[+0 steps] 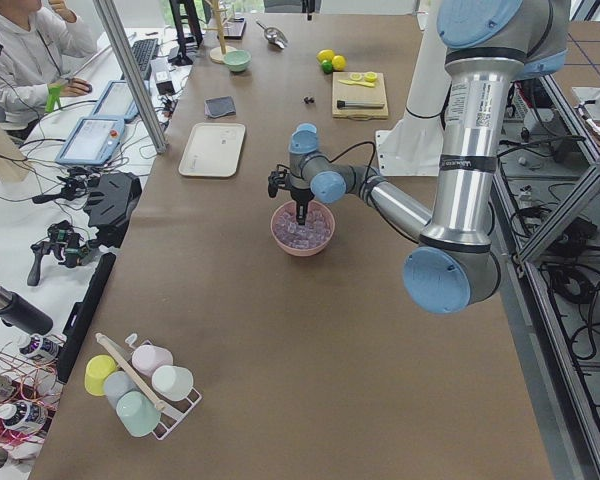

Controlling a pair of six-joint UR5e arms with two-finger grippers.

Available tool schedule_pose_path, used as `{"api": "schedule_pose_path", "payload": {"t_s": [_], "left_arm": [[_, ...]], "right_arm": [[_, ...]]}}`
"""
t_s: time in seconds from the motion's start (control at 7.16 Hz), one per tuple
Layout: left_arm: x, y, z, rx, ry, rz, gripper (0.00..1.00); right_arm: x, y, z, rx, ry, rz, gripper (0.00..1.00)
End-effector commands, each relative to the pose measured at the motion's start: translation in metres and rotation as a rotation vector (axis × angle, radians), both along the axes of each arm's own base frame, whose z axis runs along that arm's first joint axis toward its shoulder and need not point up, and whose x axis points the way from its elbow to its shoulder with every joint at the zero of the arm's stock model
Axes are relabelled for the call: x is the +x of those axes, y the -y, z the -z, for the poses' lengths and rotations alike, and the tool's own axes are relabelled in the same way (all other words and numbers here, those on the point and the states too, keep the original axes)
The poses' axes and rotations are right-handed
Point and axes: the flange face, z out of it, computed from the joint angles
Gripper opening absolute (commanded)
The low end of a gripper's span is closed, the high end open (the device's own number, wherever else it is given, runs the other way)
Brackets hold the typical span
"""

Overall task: Put ice and cherries in cup
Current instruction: 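Return the left gripper to the pink bowl and grasp another ice cube, then move the ice cube with the left gripper over the blue cup and drop it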

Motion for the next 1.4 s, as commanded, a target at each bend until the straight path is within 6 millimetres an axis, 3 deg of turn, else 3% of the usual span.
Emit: {"api": "schedule_pose_path", "payload": {"t_s": [0.0,0.14,0.28,0.42,0.56,0.7,0.98,1.12,1.26], "left_arm": [[-0.018,-0.003,0.021,0.017,-0.029,0.013,0.0],[-0.035,-0.002,0.05,0.026,-0.045,0.04,0.0],[-0.03,0.0,0.099,0.023,-0.08,0.058,0.0],[-0.007,0.012,0.155,-0.031,-0.113,0.088,0.0],[0.031,0.01,0.209,-0.08,-0.152,0.105,0.0],[0.082,-0.006,0.24,-0.116,-0.17,0.101,0.0],[0.156,-0.012,0.287,-0.101,-0.17,0.112,0.0],[0.189,-0.009,0.294,-0.086,-0.193,0.115,0.0],[0.209,-0.016,0.292,-0.104,-0.22,0.135,0.0]], "right_arm": [[0.0,-0.001,0.0,-0.002,0.002,0.0,1.0],[0.0,-0.001,0.0,-0.002,0.002,0.0,1.0],[0.0,-0.001,0.0,-0.002,0.002,0.0,1.0],[0.0,-0.001,0.0,-0.002,0.002,0.0,1.0],[0.0,-0.001,0.0,-0.002,0.002,0.0,1.0],[0.0,-0.001,-0.002,-0.006,0.001,0.0,1.0],[0.0,0.0,0.003,0.007,0.004,0.001,1.0],[0.0,0.0,0.004,0.008,0.004,0.002,1.0],[0.0,0.001,0.008,0.018,0.004,0.002,1.0]]}}
